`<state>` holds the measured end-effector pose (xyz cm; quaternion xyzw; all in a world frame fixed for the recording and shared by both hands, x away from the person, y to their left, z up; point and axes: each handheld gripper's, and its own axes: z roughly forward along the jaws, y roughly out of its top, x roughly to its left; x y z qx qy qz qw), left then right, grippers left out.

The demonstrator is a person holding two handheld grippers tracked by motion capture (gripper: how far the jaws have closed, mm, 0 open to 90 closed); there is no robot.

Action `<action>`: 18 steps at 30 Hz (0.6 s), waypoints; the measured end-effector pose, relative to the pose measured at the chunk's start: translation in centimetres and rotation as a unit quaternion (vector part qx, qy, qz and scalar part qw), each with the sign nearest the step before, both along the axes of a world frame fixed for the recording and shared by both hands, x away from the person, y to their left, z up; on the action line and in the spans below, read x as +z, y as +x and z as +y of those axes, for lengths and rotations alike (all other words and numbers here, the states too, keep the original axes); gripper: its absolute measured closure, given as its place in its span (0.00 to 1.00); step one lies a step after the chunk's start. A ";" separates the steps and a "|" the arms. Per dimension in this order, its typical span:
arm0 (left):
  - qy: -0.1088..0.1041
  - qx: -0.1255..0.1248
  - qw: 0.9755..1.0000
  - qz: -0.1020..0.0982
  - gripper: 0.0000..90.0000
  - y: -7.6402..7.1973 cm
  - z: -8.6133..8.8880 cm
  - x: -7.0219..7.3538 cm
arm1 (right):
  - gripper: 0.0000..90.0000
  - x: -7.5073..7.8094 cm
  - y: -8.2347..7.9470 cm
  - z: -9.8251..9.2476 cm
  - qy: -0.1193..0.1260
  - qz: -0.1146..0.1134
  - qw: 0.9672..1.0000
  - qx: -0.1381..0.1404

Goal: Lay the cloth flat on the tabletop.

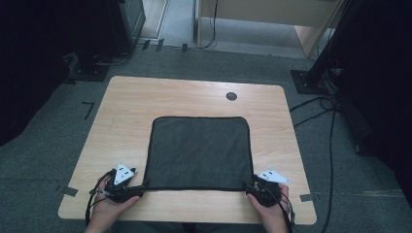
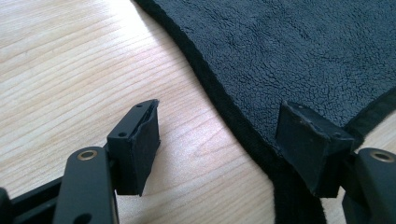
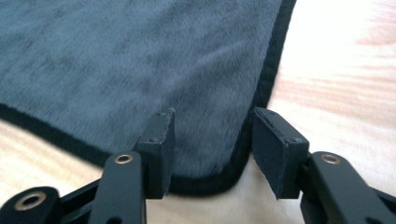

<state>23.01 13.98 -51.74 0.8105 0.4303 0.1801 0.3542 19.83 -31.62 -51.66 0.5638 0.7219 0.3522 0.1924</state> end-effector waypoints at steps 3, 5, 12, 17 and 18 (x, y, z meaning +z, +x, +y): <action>-0.002 0.001 1.000 0.000 0.33 0.0 0.0 0.0 | 0.61 0.0 -0.8 0.0 -0.014 -0.005 1.000 -0.004; -0.002 0.000 1.000 0.000 0.33 0.0 0.0 0.0 | 0.69 0.0 -0.9 0.1 -0.025 -0.005 1.000 -0.005; -0.001 0.000 1.000 0.000 0.33 0.0 0.0 0.0 | 0.88 0.1 -0.8 0.0 -0.024 -0.004 1.000 0.007; -0.001 0.000 1.000 0.000 0.33 0.0 0.0 0.0 | 0.90 0.2 -0.9 -0.7 -0.012 0.008 1.000 0.007; -0.001 0.000 1.000 0.000 0.33 0.0 0.0 0.0 | 0.90 0.2 -0.9 -0.7 -0.012 0.010 1.000 0.007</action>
